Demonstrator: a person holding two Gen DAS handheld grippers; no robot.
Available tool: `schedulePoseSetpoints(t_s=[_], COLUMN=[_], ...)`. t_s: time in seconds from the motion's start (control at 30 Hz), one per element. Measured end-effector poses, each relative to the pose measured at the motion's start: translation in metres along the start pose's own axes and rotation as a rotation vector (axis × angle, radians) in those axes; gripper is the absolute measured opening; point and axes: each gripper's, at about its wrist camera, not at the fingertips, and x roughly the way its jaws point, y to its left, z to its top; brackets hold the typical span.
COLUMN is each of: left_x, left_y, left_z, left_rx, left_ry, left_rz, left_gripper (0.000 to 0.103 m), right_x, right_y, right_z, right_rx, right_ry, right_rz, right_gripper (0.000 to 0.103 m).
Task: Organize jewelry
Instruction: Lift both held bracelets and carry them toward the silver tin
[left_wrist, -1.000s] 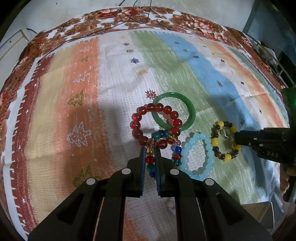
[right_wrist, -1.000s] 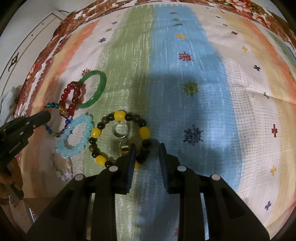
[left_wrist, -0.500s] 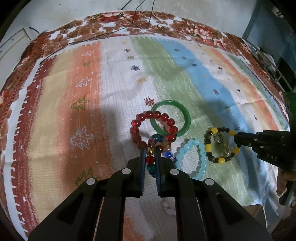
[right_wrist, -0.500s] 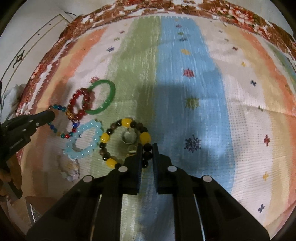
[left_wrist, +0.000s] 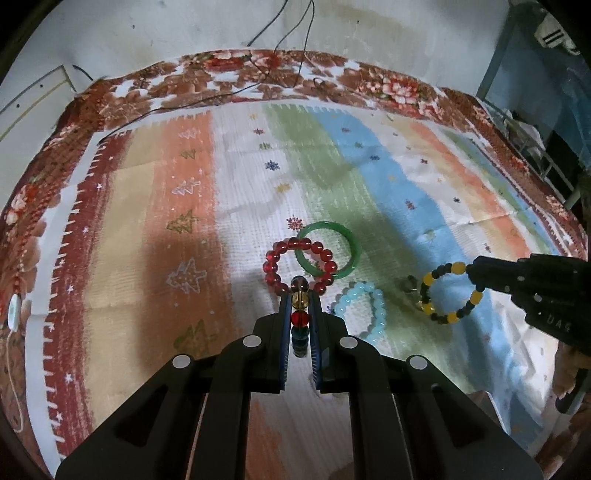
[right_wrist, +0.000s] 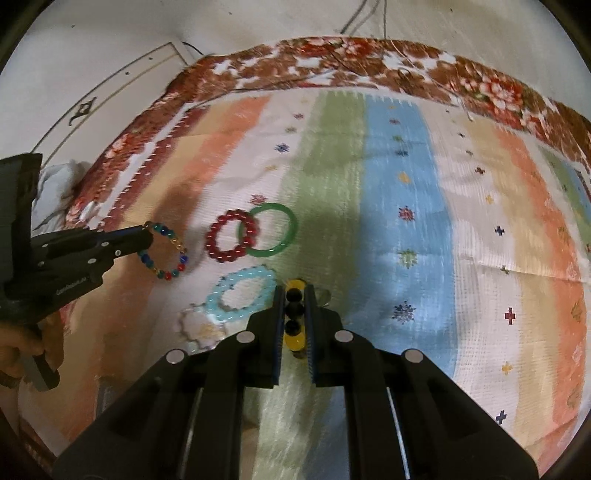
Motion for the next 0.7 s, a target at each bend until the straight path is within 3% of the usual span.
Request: schedulePoseSetpoints(t_s=[0.7], left_x=[-0.09], left_y=[-0.048], left_z=[-0.04], left_rx=[0.022], left_ry=[-0.136], left_rz=[-0.099], left_gripper=[0.009], right_x=[-0.09], right_y=[0.048], right_z=[-0.025], right_rx=[-0.047], right_ry=[-0.14], right_rz=[0.115], right_gripper=[0.011])
